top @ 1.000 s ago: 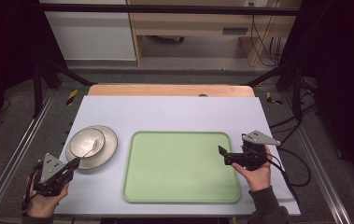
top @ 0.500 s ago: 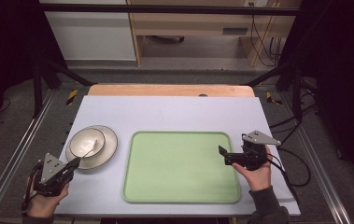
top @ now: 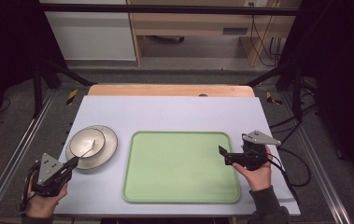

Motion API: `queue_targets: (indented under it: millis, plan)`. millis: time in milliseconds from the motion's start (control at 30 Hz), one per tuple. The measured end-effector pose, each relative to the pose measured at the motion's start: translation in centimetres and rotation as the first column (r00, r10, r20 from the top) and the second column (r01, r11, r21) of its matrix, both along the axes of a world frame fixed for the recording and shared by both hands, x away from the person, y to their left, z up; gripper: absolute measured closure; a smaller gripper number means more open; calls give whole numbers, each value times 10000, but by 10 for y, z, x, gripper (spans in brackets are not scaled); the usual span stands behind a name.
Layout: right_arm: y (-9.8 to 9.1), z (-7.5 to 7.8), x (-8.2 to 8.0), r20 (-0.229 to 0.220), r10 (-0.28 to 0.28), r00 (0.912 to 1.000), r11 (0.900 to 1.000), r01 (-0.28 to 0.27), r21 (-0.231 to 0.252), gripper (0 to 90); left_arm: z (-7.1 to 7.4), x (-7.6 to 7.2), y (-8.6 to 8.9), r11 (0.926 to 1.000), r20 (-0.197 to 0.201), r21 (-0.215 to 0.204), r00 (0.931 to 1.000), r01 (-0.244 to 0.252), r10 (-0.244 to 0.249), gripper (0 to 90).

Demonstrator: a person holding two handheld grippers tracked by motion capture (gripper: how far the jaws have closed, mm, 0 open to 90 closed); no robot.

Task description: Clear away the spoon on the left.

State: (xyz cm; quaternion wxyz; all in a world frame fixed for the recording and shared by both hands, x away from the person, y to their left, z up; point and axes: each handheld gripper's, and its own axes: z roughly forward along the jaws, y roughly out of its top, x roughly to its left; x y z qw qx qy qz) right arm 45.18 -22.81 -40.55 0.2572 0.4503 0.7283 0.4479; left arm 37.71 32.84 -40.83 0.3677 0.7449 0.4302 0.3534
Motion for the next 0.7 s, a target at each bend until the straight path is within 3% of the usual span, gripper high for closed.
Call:
queue_targets:
  millis: [700]
  plan:
    - [-1, 0, 0, 1, -19, 10000, 10000, 19, -20, 14, 8, -6, 4, 9995, 496, -284, 9986, -149, 163, 889]
